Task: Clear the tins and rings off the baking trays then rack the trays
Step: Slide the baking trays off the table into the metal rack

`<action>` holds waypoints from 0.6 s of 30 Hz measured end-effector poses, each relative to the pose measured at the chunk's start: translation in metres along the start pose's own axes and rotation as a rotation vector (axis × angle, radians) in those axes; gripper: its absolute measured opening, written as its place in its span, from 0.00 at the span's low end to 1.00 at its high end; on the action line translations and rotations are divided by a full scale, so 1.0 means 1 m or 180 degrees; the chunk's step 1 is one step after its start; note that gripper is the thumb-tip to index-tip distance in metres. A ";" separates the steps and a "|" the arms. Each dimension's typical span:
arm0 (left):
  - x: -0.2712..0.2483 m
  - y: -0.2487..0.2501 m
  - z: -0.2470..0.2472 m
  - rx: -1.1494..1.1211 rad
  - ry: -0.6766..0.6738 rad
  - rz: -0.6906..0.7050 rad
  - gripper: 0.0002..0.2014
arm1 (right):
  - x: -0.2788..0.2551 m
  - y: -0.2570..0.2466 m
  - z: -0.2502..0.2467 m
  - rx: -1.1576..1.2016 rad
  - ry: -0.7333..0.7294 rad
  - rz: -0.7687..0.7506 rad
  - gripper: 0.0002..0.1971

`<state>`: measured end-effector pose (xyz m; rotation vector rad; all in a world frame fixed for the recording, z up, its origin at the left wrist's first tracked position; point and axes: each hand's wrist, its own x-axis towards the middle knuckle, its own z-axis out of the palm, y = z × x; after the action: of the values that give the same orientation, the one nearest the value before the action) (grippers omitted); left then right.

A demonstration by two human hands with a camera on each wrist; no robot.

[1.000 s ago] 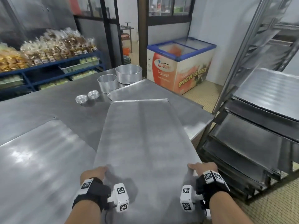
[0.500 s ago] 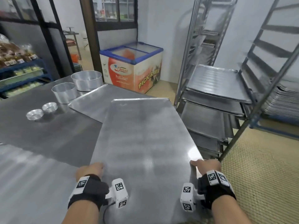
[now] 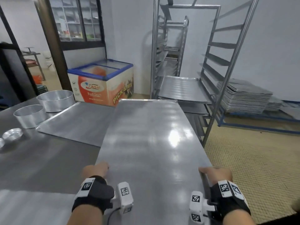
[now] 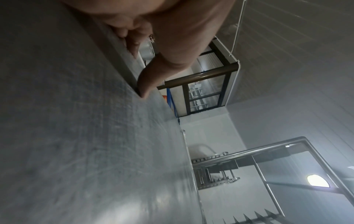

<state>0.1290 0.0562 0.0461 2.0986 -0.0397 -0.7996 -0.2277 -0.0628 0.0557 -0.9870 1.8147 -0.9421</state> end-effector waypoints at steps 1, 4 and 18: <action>0.006 0.001 0.005 0.0033 0.0021 0.0059 0.27 | 0.001 0.002 -0.004 0.0070 0.0063 0.0012 0.11; 0.020 0.006 0.026 0.0113 -0.0004 0.0197 0.23 | 0.004 0.002 -0.020 0.0186 0.0174 0.0076 0.12; -0.033 0.072 0.094 0.0031 -0.0478 0.0870 0.19 | 0.044 -0.004 -0.079 0.0479 0.0693 0.0182 0.14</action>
<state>0.0684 -0.0466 0.0773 1.9833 -0.4032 -0.7880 -0.3133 -0.0871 0.0738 -0.7595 1.9071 -1.1695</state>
